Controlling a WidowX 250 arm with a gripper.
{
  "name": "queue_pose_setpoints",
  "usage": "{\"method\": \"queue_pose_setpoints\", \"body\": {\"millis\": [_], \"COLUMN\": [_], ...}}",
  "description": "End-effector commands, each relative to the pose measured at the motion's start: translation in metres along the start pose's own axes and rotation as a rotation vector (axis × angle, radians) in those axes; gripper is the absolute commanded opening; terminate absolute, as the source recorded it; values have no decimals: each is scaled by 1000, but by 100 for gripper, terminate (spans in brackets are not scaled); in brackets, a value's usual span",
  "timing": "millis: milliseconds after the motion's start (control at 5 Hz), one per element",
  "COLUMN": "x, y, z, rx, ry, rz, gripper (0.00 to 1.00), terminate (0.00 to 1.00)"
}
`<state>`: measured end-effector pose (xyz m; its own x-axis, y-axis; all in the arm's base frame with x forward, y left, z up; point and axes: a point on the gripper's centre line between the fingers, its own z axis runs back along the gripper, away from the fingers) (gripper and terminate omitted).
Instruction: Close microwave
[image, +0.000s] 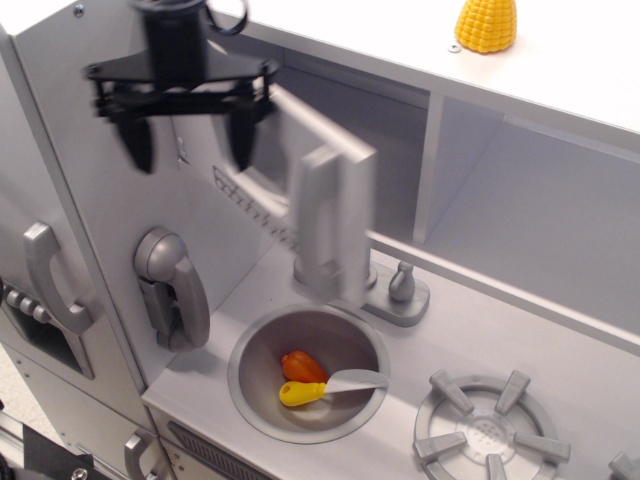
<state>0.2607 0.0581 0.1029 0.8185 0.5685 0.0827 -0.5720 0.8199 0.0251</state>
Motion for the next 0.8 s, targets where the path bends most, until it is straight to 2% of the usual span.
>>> {"method": "queue_pose_setpoints", "body": {"millis": [0, 200, 400, 600], "x": [13, 13, 12, 16], "y": [-22, -29, -32, -35], "z": [13, 9, 13, 14], "rx": [-3, -4, -44, -27], "ry": [-64, -85, -135, -117], "rz": [23, 27, 25, 32], "gripper": [100, 100, 100, 100], "terminate": [0, 0, 0, 0]}}
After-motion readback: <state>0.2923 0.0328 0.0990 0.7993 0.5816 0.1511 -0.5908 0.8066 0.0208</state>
